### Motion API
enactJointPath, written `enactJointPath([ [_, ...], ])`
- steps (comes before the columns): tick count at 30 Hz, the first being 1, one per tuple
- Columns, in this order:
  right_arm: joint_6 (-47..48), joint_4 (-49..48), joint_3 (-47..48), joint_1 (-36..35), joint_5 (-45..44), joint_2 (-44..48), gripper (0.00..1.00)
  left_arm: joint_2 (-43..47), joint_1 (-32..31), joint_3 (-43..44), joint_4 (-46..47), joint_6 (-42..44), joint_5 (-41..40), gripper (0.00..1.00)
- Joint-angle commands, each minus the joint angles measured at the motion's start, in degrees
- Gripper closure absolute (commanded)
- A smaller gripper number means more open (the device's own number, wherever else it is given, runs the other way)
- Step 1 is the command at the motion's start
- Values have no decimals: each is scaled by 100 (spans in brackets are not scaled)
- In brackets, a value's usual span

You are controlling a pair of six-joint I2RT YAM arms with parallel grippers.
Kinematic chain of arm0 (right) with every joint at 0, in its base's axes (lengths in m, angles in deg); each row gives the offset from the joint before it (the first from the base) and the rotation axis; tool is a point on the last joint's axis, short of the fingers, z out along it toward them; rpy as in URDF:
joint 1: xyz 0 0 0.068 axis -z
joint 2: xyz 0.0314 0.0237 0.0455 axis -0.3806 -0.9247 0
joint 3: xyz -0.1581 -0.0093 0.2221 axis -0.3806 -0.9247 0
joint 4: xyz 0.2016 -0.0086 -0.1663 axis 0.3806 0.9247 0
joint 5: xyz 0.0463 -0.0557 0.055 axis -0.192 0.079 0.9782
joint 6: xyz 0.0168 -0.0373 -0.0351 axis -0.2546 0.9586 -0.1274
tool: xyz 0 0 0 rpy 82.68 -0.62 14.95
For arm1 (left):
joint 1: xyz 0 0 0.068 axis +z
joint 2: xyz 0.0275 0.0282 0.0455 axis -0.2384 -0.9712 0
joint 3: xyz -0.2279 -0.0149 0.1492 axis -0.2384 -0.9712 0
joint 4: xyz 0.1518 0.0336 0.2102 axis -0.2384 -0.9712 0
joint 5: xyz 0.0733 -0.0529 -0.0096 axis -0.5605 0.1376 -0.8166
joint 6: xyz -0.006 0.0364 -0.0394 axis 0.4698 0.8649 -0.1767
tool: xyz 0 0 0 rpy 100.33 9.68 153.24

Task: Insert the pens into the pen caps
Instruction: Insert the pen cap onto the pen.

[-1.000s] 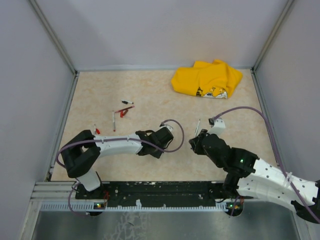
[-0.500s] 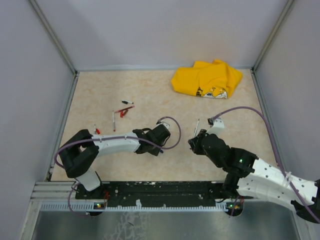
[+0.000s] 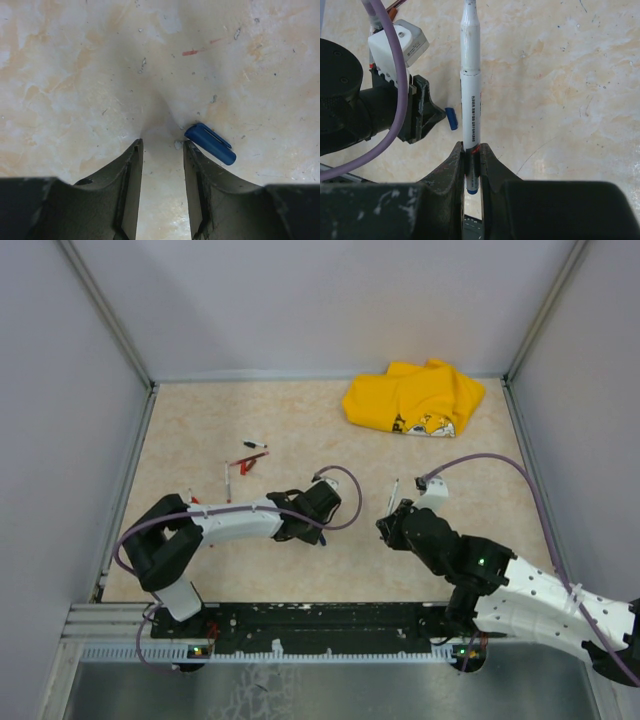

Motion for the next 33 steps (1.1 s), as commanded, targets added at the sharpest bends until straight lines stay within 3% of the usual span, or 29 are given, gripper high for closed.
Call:
enactJointPath([
  [1,-52,-108,40,-14,-58,109,100,-167,116,67,-261,-181,-157,57],
  [18,-136,102,-30,-11,-67,443,100,453,-133,526,-1149,-2474,-457,59],
  [25,-114,140,-4,-16,-51,439,100,434,-154,484,-1151,-3458,-429,57],
  [33,-96,168,22,-11,-42,437,100,195,-146,453,-833,-3835,-257,56],
])
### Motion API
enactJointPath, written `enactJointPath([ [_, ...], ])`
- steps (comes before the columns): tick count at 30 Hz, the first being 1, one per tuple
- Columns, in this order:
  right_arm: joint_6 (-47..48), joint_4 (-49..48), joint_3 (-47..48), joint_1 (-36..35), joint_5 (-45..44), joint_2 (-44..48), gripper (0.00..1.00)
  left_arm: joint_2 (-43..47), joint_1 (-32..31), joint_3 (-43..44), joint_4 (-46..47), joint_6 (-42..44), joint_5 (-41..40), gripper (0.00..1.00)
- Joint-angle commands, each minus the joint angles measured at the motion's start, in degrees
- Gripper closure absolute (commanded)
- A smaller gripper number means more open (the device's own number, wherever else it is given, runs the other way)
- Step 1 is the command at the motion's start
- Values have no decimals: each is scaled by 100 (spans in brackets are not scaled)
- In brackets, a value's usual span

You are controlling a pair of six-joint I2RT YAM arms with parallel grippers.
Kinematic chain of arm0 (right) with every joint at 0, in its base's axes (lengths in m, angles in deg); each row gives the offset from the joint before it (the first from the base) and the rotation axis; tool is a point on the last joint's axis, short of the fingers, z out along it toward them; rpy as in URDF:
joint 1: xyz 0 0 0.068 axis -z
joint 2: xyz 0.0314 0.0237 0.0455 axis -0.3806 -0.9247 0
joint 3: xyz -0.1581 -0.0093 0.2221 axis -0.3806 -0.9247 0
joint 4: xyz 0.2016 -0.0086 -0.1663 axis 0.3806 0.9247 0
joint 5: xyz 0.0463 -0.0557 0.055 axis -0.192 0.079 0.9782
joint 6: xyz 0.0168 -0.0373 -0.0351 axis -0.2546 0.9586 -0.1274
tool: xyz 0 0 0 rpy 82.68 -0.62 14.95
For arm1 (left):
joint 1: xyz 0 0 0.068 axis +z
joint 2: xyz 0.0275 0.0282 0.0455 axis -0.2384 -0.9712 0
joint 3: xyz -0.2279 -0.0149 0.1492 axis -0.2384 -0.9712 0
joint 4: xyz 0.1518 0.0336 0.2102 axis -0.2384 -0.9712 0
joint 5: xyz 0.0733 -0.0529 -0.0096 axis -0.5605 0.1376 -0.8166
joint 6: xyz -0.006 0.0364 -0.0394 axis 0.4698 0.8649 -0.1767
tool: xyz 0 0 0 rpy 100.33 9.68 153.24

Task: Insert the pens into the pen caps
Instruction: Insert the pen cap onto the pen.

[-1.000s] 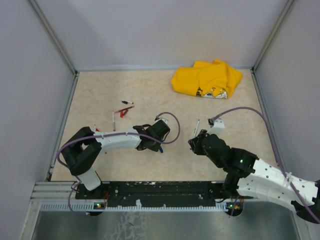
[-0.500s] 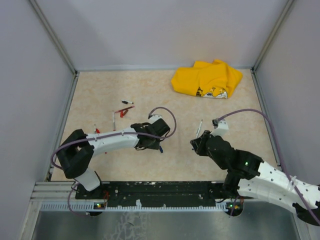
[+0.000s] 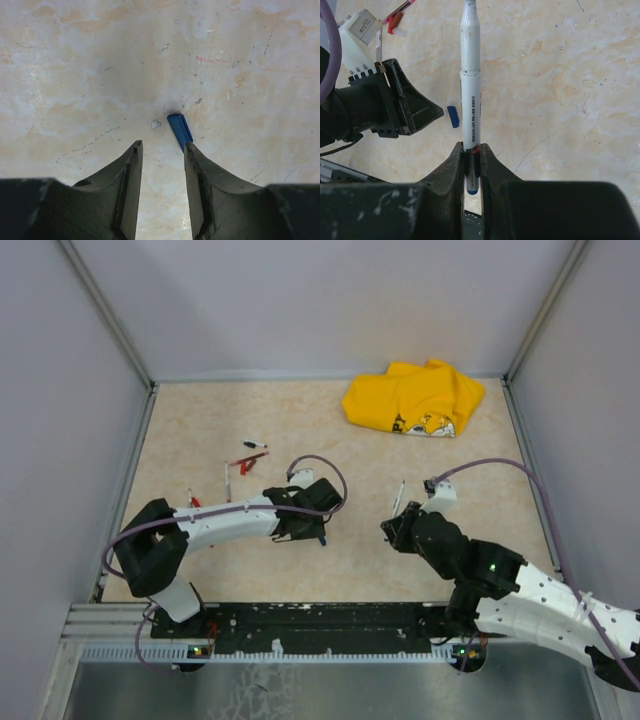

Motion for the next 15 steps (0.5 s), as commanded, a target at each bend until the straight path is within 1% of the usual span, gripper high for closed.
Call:
enactJointPath([
  [1,-46,-36,97,-14,-71,33,100,-195,-16,76,144,-450,76,56],
  [15,-29,-18,127,-13,-58,-21,100,-623,-16,241,489,-539,194,56],
])
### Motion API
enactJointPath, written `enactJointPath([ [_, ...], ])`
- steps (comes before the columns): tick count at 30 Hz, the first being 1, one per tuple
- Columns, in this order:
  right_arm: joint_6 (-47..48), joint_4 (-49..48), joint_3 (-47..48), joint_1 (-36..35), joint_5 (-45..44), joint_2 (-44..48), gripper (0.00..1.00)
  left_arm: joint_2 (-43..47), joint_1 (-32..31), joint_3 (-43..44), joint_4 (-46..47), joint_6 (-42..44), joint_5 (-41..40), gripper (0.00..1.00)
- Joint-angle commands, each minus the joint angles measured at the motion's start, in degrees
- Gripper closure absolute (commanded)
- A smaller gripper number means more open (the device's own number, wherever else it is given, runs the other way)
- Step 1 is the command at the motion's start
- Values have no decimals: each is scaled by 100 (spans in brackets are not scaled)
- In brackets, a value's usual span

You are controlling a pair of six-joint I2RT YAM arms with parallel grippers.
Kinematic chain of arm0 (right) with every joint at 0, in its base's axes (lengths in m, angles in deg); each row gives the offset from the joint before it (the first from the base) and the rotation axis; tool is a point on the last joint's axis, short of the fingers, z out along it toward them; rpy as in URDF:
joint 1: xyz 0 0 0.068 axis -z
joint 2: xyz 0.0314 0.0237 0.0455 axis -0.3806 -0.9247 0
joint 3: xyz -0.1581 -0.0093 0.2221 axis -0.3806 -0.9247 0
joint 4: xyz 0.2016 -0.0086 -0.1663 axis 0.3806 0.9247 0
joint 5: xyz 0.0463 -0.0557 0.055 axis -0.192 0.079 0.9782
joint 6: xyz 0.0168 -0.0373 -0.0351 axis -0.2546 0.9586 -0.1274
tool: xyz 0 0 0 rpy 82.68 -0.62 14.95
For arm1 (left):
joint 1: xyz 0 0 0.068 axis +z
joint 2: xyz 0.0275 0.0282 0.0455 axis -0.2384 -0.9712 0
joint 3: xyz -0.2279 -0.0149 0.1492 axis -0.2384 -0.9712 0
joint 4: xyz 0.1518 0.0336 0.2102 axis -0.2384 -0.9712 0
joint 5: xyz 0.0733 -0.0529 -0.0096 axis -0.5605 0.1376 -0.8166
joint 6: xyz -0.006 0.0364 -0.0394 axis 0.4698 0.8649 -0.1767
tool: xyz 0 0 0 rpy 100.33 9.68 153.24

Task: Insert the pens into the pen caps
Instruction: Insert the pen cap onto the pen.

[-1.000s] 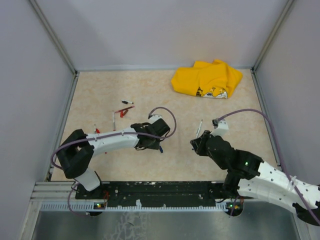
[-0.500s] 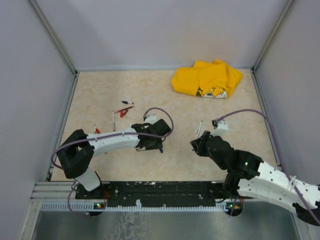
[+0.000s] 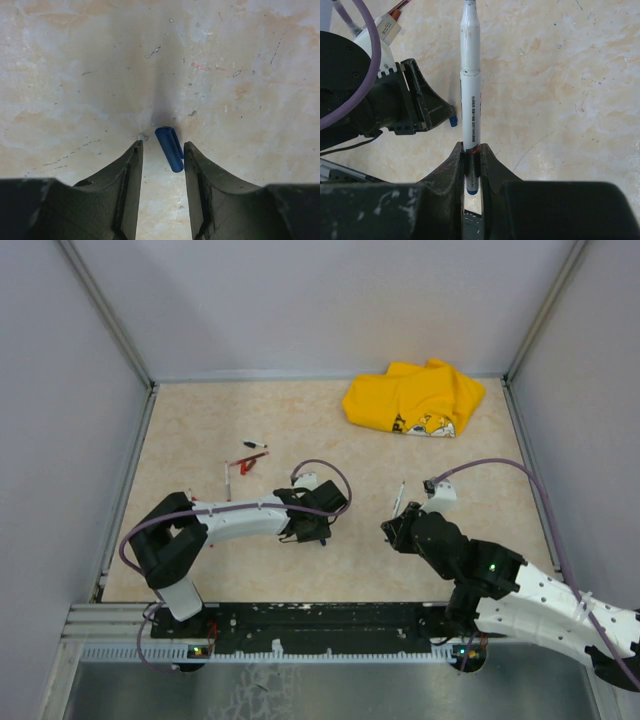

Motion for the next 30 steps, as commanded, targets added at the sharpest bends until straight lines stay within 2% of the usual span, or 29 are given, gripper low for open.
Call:
enactJointPath([
  [1,-30,-77,123,-13,-68,-5,100,-139,-16,216,187,-135,43,56],
  [13,-73,-73,62,-13,-18,58,100,-267,-16,189,155,-177,28,59],
  [24,-103,-58,53,-19,-10,113,100,-477,-7,197,82,-37,23,71],
  [30,-144,-84,10,-8,-1,121,100,-420,-9,215,-160,383,-67,76],
])
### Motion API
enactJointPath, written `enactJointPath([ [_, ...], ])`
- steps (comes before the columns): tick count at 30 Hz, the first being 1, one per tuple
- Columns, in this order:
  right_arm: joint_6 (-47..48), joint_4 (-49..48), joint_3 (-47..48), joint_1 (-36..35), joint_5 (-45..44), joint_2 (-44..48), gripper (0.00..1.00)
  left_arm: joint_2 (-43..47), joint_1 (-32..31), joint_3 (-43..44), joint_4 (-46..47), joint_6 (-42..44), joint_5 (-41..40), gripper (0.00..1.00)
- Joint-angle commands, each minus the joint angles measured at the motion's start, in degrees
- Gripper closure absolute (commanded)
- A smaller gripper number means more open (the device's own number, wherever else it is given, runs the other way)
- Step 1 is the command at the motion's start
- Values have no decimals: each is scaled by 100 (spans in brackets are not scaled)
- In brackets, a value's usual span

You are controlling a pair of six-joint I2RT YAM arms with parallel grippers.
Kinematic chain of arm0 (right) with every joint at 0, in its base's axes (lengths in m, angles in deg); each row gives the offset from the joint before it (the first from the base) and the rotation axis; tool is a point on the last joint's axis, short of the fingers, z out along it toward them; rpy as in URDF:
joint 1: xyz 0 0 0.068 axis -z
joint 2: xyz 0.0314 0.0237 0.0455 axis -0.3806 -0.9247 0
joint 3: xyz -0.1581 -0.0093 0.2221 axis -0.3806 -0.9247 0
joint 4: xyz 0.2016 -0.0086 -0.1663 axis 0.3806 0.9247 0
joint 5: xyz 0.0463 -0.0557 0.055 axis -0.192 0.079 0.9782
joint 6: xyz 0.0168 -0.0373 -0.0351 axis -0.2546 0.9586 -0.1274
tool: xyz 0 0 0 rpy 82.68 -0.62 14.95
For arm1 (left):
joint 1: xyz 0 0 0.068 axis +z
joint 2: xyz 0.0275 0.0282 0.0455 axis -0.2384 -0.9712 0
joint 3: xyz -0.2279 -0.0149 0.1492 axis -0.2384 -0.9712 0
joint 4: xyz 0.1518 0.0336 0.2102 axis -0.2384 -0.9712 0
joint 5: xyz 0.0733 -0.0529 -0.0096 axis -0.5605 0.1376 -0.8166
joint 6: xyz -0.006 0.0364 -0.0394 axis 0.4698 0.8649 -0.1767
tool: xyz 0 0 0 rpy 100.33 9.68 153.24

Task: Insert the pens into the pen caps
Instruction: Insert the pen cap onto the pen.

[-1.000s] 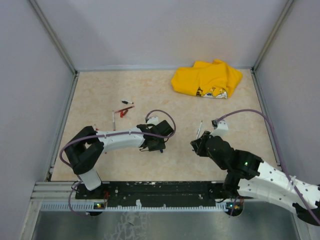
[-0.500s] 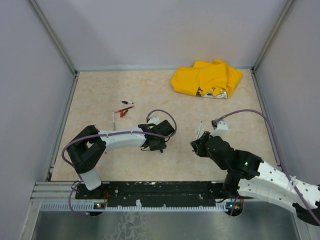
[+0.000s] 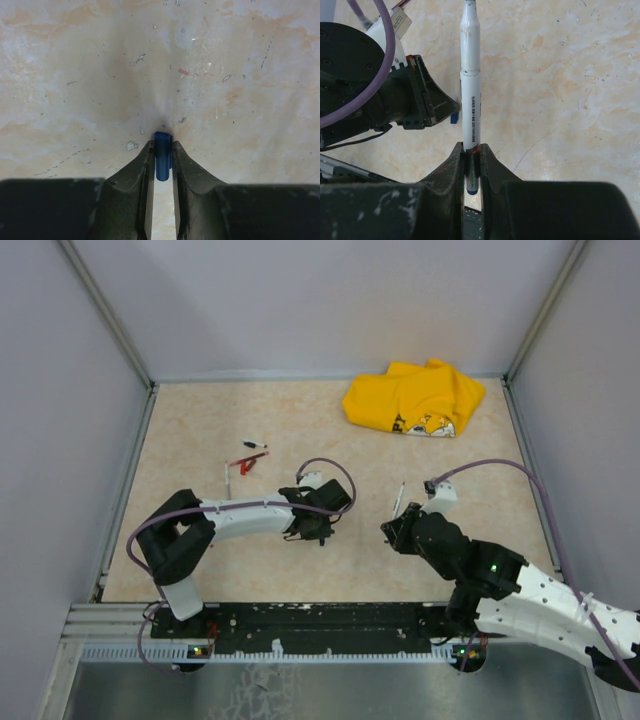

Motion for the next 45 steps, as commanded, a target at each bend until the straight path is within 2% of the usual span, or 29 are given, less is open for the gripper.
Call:
enactJointPath([
  [1,-95,-131,8,-10,-76,68,100,-132,-10,17,-277,438,-78,77],
  [11,-110,-206,-59,-11,-47,63,100,-170,-11,118,-501,1741,131,77],
  [28,-119,-239,-48,-9,-18,-1,100,-480,-18,310,-973,1748,137,65],
  [35,-91,-335,-41,-14,2,-106,100,-441,-21,142,-1052,1729,75,77],
  [45,-23,-253,20,-9,-147,-76,100,-91,-18,50,-898,1858,-8,87],
])
